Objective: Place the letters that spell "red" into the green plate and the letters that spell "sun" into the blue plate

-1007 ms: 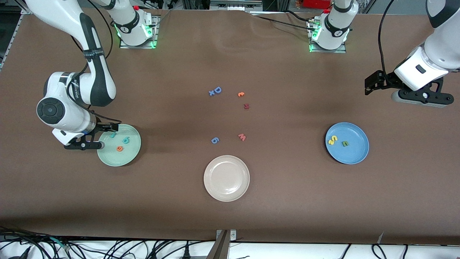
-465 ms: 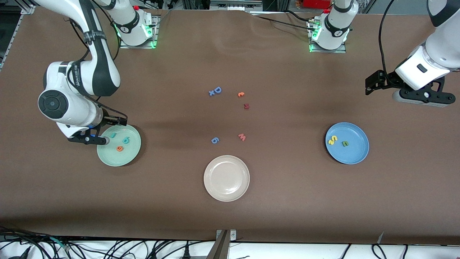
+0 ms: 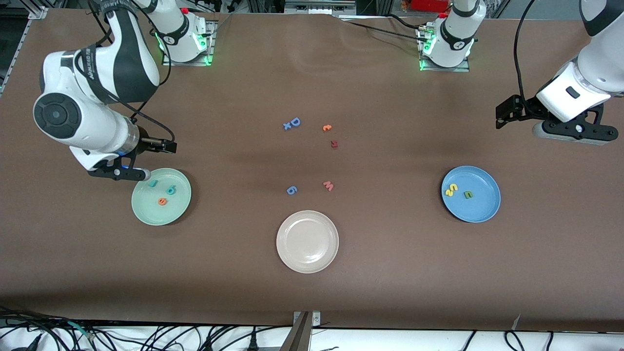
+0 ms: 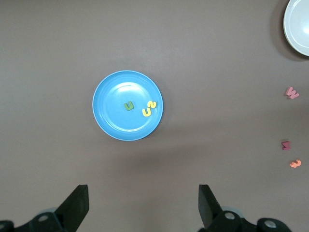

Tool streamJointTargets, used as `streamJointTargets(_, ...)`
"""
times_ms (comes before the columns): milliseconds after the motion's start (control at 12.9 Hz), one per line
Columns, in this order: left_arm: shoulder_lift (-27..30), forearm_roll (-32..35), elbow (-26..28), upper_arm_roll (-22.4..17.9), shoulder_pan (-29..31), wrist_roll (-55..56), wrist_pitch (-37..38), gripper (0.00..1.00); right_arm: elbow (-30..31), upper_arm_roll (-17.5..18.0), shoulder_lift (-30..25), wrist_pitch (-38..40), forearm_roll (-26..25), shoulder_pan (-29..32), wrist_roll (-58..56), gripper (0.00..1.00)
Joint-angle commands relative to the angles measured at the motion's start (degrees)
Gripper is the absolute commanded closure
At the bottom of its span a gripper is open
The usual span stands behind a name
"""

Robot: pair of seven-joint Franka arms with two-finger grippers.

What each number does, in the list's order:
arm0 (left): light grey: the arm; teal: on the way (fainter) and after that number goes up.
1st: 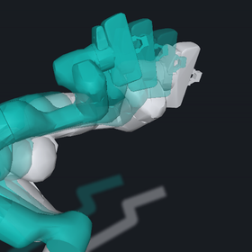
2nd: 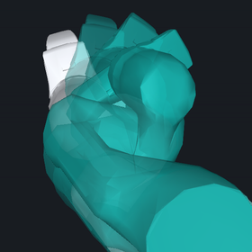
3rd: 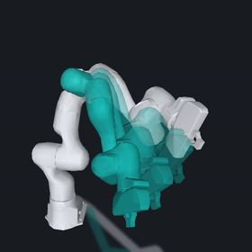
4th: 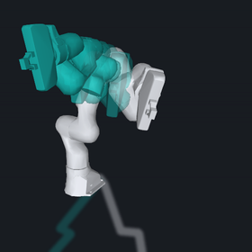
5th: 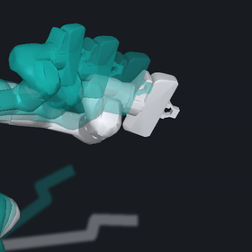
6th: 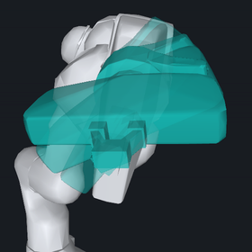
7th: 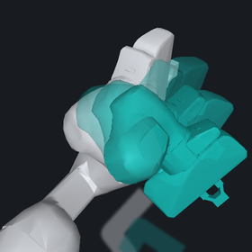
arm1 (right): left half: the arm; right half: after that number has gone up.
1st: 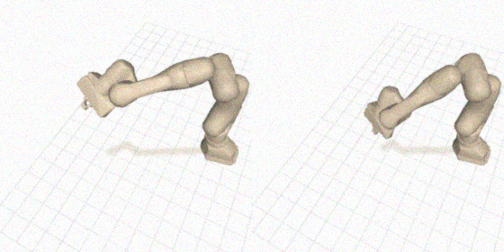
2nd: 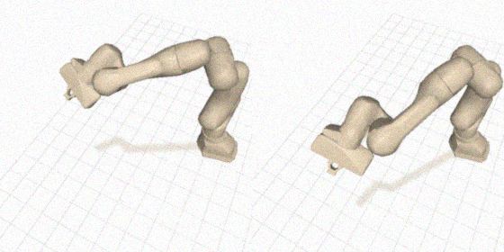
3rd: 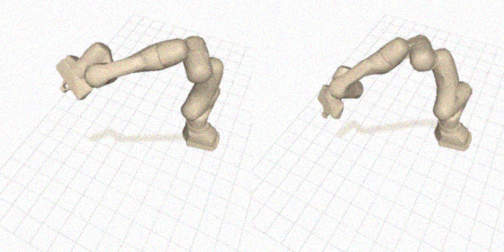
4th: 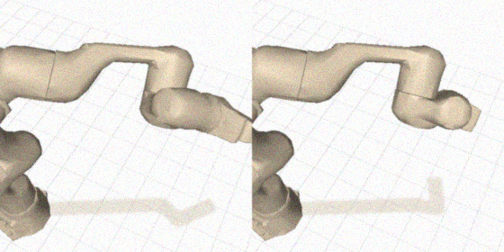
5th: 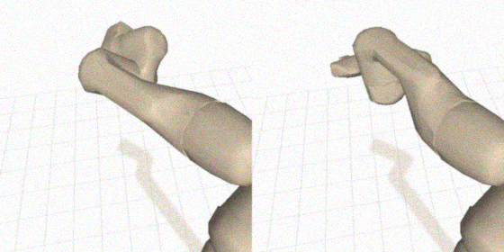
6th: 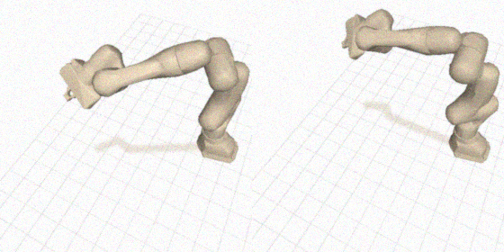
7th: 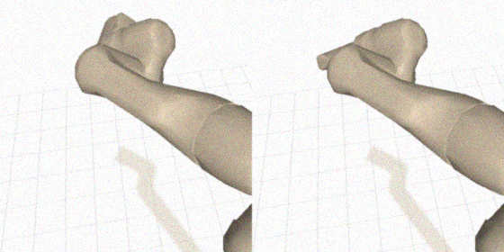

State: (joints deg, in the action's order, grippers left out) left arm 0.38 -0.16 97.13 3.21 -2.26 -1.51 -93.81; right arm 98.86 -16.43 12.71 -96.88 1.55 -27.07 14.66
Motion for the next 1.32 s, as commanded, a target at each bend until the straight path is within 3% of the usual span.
streamJointTargets(0,0.0,-1.2,-1.2,-0.2,-0.1,0.2,1.1,0.00,-1.1,7.9,-3.9,4.6,0.1,8.0,0.4,0.00)
streamJointTargets(155,-0.1,-1.2,-1.2,-0.2,0.0,0.2,1.1,0.00,-1.2,16.4,-6.5,6.5,-0.4,16.8,-0.2,0.00)
streamJointTargets(232,0.0,-1.1,-1.2,-0.2,-0.1,0.2,1.1,0.00,-1.7,17.1,-7.3,7.2,-0.6,17.7,-0.5,0.00)
streamJointTargets(620,-0.1,-0.8,-1.5,-0.2,-0.1,0.1,1.1,0.00,-8.9,16.0,-7.3,16.4,-2.0,18.3,-1.6,0.00)
streamJointTargets(1239,-0.1,-0.8,-1.4,-0.4,0.0,-0.1,1.1,0.00,-8.8,16.0,-9.8,16.8,-1.6,23.6,-7.6,0.00)
